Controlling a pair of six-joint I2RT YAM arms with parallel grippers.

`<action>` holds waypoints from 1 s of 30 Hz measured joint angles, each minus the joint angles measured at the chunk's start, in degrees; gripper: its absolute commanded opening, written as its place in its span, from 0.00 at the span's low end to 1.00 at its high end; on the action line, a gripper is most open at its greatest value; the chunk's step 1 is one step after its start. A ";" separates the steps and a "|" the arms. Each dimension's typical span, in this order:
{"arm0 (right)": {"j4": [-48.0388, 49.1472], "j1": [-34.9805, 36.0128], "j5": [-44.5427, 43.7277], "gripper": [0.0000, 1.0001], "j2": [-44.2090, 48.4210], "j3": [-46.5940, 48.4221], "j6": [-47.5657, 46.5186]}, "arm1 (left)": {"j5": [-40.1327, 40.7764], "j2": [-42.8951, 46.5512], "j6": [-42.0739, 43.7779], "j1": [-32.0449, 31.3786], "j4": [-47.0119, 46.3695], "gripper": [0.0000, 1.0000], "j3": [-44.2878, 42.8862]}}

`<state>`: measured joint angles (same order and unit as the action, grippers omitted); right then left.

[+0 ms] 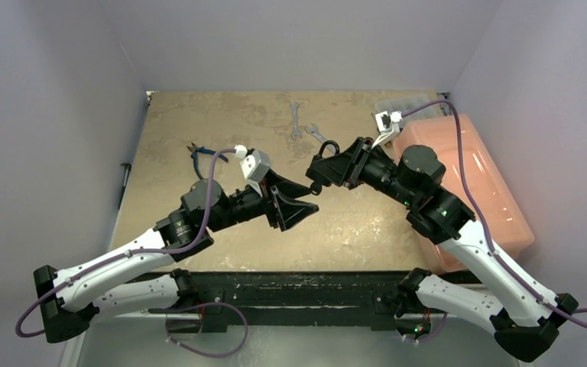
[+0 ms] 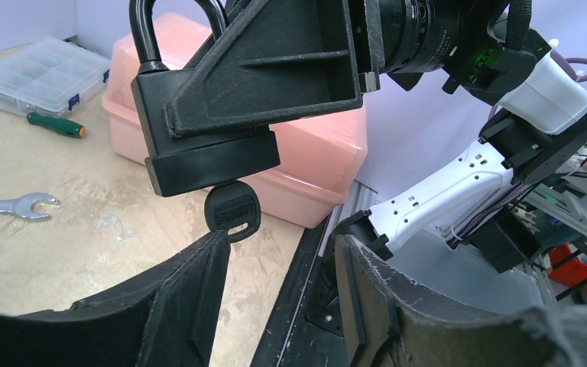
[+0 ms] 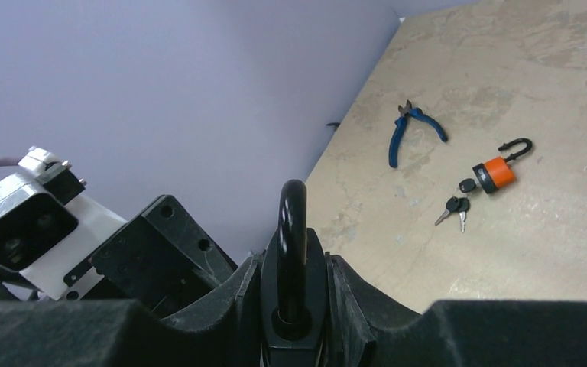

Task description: Unlock with the key

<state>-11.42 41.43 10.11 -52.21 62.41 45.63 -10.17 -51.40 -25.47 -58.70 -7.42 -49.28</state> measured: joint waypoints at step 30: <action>2.89 -0.66 3.23 0.00 0.42 1.79 -0.74 | 3.93 -3.23 -5.40 -0.59 -5.84 0.91 -0.33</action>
<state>-8.54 40.77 13.34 -51.79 64.20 44.88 -6.24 -54.63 -30.87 -59.29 -13.26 -49.60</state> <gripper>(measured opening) 0.362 0.899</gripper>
